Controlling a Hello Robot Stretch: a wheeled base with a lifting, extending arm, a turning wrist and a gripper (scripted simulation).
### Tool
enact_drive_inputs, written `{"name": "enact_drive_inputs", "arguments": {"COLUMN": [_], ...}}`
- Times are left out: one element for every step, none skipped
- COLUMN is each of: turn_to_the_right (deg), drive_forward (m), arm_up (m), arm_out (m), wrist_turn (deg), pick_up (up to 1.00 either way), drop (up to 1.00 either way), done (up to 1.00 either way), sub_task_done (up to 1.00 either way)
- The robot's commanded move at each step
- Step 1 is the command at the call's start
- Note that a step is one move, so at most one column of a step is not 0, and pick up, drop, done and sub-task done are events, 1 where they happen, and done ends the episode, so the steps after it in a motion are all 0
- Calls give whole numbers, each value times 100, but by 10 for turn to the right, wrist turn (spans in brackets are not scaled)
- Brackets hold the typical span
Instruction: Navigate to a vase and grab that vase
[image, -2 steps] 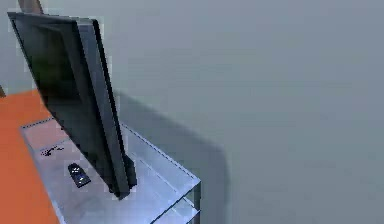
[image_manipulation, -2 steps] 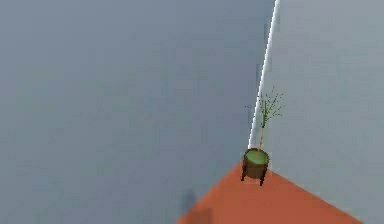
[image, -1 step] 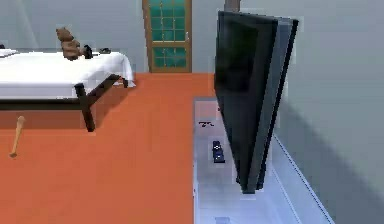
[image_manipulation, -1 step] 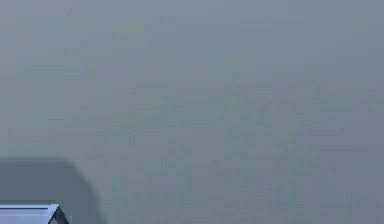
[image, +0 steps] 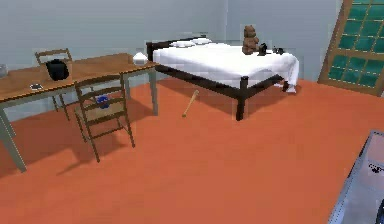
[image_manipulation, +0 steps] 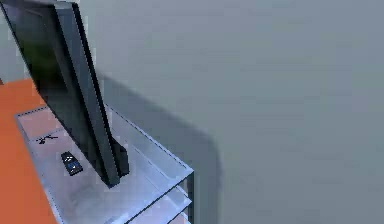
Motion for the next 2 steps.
{"name": "enact_drive_inputs", "arguments": {"turn_to_the_right": [-150, -30], "drive_forward": [0, 0], "arm_up": [0, 0], "arm_out": [0, 0], "wrist_turn": [0, 0], "pick_up": [0, 0], "drop": [0, 0], "done": [0, 0], "sub_task_done": [0, 0]}}
